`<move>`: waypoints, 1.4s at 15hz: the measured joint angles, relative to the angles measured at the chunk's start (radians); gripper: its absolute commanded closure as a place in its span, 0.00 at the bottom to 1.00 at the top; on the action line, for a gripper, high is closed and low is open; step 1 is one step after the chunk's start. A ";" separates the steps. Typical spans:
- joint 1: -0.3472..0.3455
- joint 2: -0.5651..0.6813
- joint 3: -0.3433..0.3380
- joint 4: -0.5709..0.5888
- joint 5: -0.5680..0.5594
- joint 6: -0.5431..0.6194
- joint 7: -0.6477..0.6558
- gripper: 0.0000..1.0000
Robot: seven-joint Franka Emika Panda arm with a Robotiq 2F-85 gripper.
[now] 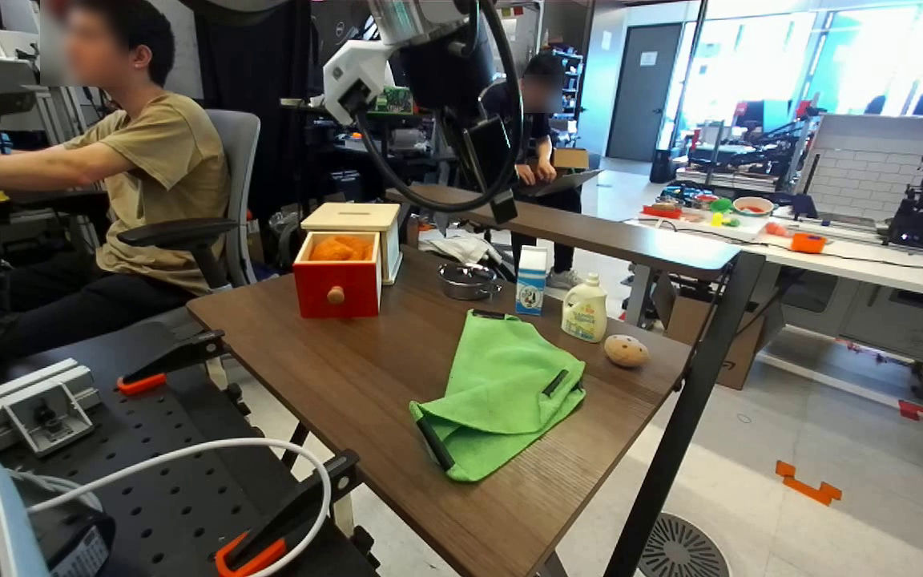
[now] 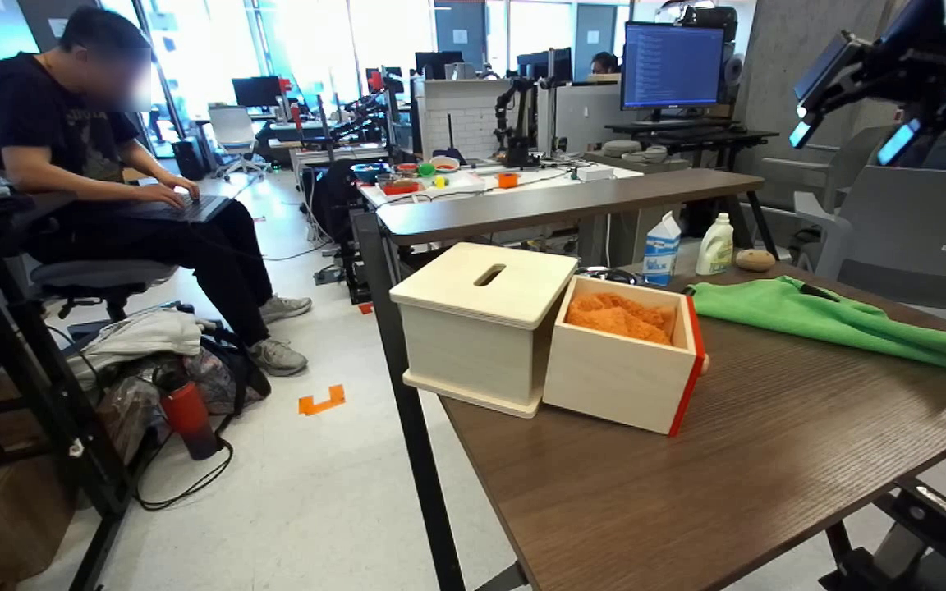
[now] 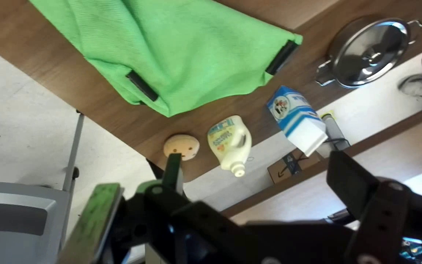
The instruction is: Uncover the pot
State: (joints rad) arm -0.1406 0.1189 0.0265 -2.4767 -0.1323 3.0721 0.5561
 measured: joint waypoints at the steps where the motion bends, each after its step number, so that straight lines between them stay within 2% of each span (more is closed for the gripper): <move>1: 0.000 0.029 0.024 0.028 0.024 0.006 -0.008 0.00; 4: 0.050 0.127 0.048 0.107 0.142 0.005 -0.127 0.00; 6: 0.035 0.197 0.096 0.158 0.149 0.003 -0.188 0.00; 8: 0.037 0.264 0.109 0.213 0.159 -0.011 -0.278 0.00; 15: 0.056 0.451 0.072 0.469 0.157 -0.201 -0.489 0.00; 21: 0.097 0.543 0.053 0.598 0.155 -0.270 -0.553 0.00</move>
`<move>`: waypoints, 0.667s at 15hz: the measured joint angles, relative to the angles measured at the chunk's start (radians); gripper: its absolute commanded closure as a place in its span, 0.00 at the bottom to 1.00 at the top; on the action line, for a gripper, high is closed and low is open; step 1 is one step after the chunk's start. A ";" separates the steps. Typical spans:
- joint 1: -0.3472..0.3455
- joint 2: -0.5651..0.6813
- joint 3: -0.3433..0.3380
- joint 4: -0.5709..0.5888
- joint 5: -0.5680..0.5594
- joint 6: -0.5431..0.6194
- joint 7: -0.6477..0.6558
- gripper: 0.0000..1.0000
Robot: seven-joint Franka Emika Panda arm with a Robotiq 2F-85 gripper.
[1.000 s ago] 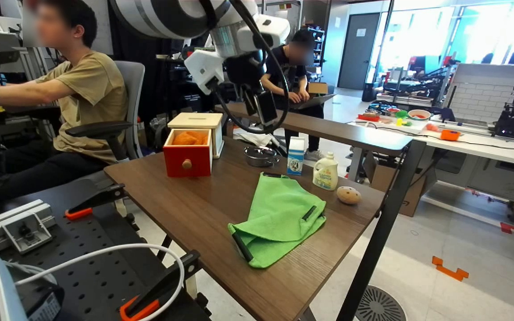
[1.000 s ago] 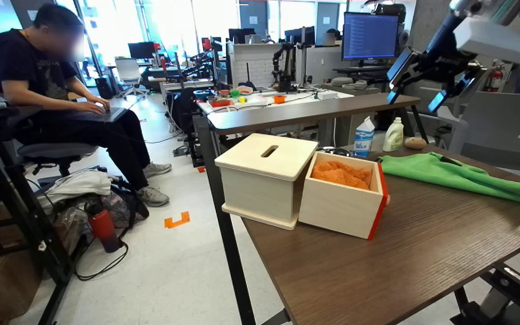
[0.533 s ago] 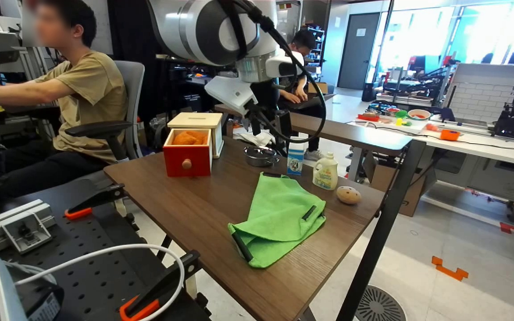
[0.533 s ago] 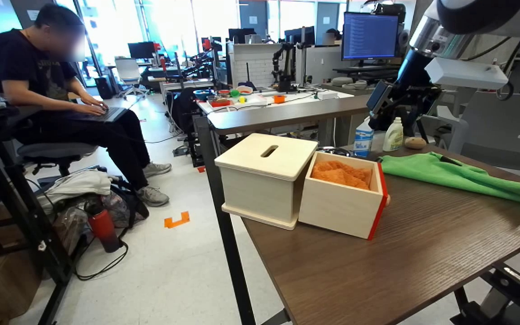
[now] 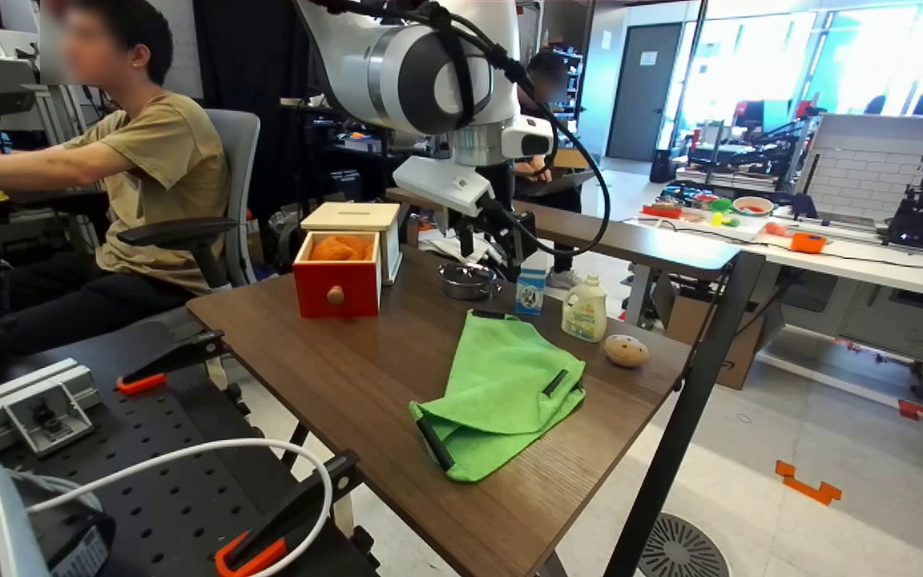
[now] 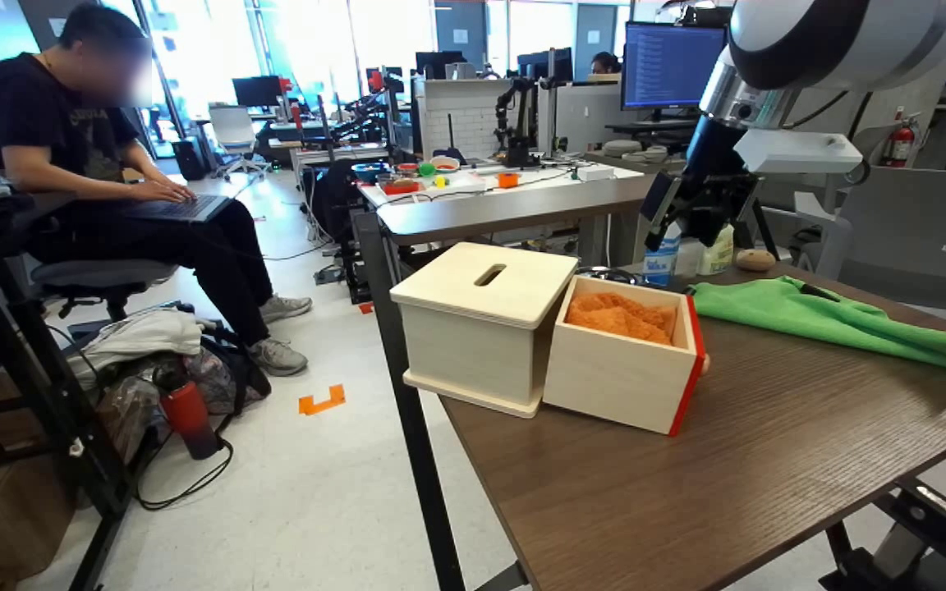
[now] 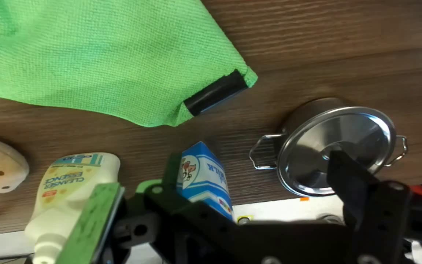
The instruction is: Uncover the pot
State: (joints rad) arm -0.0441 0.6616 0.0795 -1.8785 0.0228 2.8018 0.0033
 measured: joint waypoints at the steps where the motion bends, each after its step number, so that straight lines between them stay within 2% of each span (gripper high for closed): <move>1: 0.007 0.011 0.000 0.014 0.000 0.000 -0.002 0.00; 10: 0.079 0.099 -0.022 0.116 -0.009 0.000 -0.003 0.00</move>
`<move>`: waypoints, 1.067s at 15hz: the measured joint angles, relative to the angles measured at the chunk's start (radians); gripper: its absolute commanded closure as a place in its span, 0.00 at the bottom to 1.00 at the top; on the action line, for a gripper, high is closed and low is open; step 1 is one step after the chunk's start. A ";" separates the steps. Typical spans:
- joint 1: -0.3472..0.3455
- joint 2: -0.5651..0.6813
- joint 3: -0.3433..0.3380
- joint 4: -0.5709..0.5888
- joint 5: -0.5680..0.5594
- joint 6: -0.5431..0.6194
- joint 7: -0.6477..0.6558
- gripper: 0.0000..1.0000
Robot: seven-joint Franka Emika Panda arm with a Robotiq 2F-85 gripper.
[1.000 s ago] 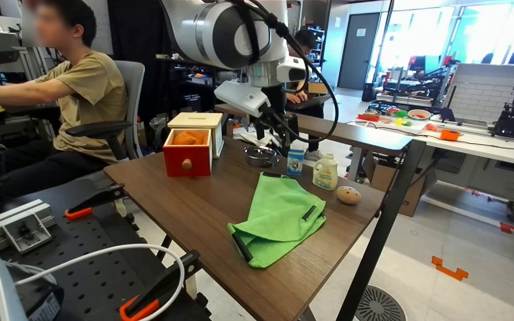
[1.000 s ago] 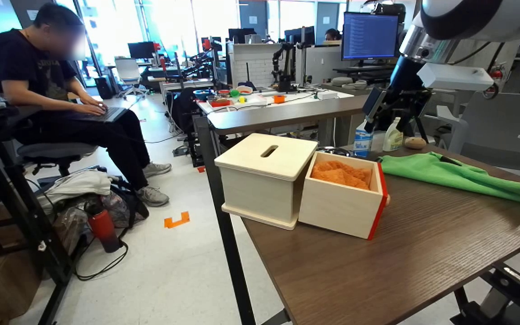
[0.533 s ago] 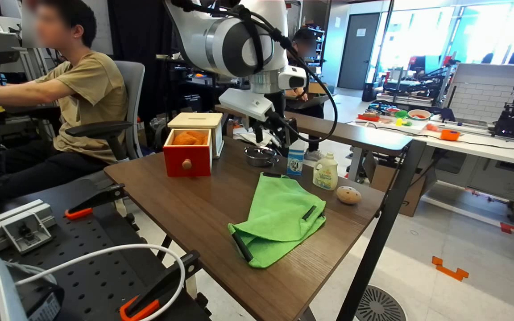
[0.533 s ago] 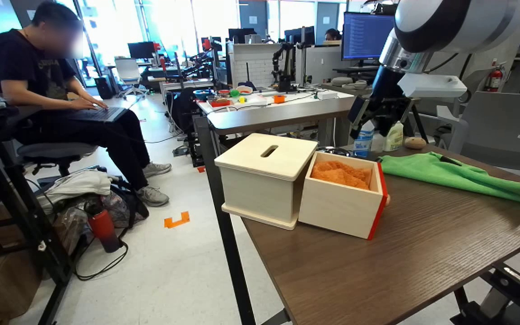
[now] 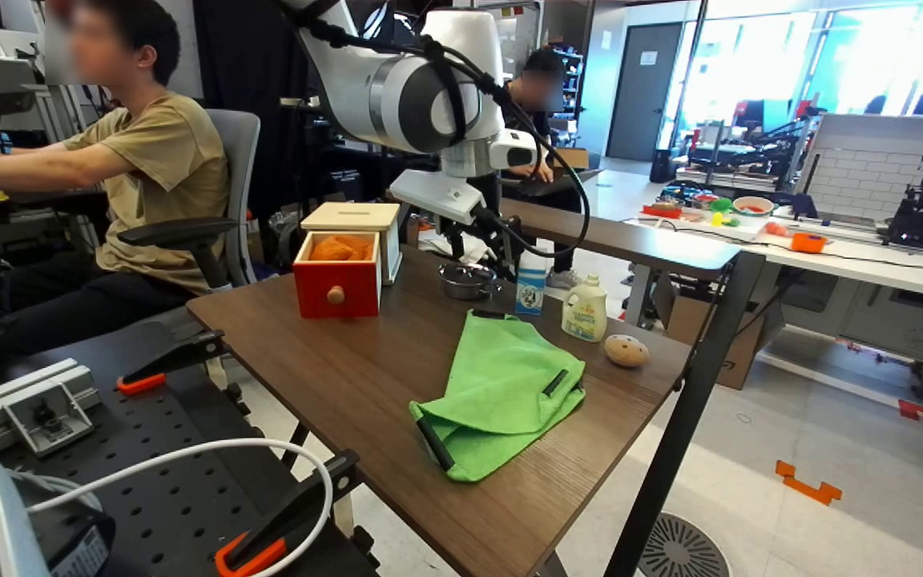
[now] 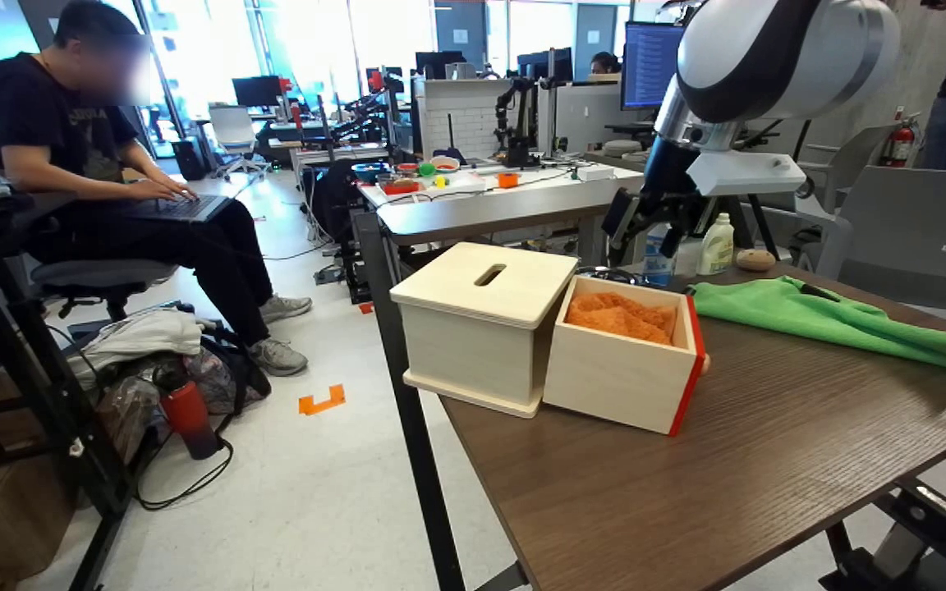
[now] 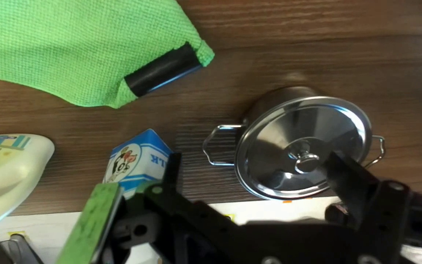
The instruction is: Uncover the pot
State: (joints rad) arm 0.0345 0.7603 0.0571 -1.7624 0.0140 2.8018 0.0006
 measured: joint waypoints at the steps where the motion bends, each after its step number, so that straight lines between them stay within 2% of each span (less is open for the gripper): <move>1: 0.010 0.008 -0.004 0.008 -0.007 0.000 0.000 0.00; 11: 0.097 0.067 -0.040 0.095 -0.071 0.000 0.003 0.00; 15: 0.112 0.091 -0.053 0.127 -0.080 0.000 0.003 0.08; 16: 0.113 0.096 -0.055 0.134 -0.083 0.000 0.004 0.07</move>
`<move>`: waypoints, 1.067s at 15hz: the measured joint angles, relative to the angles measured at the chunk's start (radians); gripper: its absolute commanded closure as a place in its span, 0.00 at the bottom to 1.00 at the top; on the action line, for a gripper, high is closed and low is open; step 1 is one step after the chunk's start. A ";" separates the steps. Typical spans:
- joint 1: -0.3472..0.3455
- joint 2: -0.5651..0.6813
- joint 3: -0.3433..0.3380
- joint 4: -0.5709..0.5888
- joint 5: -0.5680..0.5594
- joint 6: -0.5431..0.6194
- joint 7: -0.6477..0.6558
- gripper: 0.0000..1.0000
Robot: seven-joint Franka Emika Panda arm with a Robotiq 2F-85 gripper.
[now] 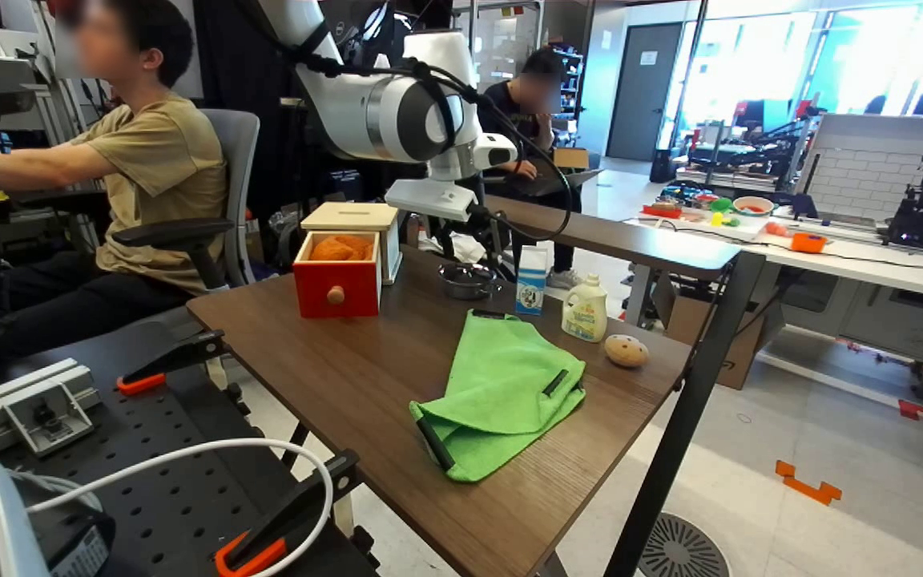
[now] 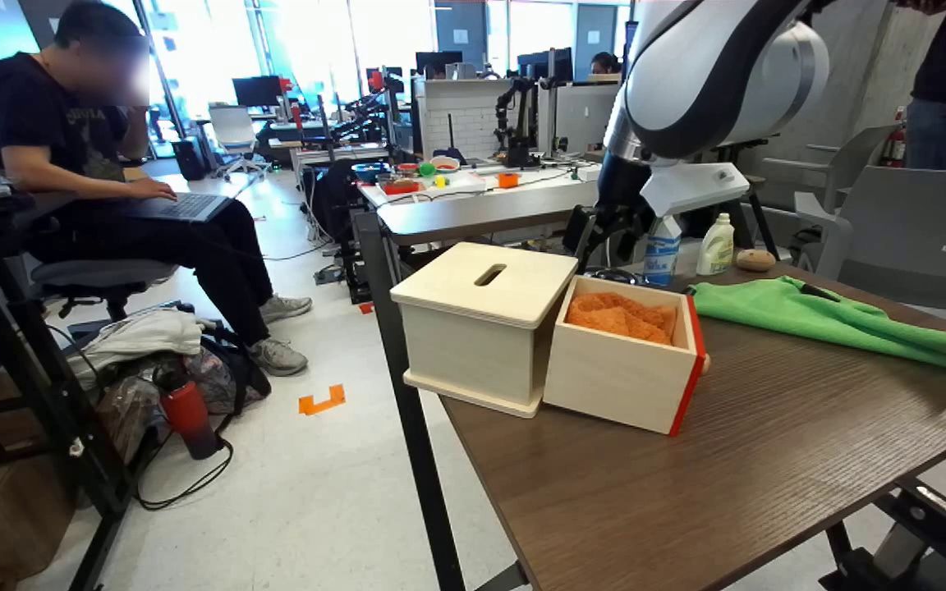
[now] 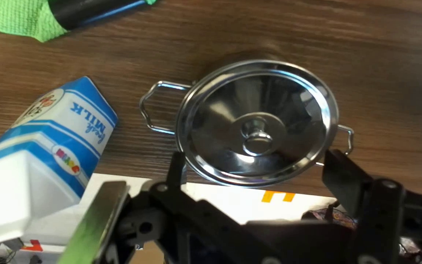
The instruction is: Uncover the pot
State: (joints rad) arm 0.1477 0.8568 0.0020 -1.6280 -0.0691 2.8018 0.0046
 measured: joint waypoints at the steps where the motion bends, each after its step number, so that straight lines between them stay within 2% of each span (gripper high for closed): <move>1: 0.001 0.006 -0.001 0.007 -0.003 0.000 0.001 0.07; 3: 0.003 0.018 -0.003 0.021 -0.005 0.000 0.001 0.11; 6: 0.005 0.031 -0.003 0.035 -0.007 0.000 0.002 0.25; 7: 0.005 0.035 -0.003 0.039 -0.008 0.000 0.002 0.35; 9: 0.008 0.041 -0.003 0.045 -0.008 0.000 0.002 0.36; 10: 0.009 0.043 -0.003 0.048 -0.009 0.000 0.002 0.43; 11: 0.011 0.043 -0.003 0.050 -0.010 0.000 0.002 0.39; 16: 0.016 0.043 -0.005 0.054 -0.020 0.000 0.003 0.42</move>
State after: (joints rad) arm 0.1642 0.8998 -0.0025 -1.5737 -0.0894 2.8018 0.0078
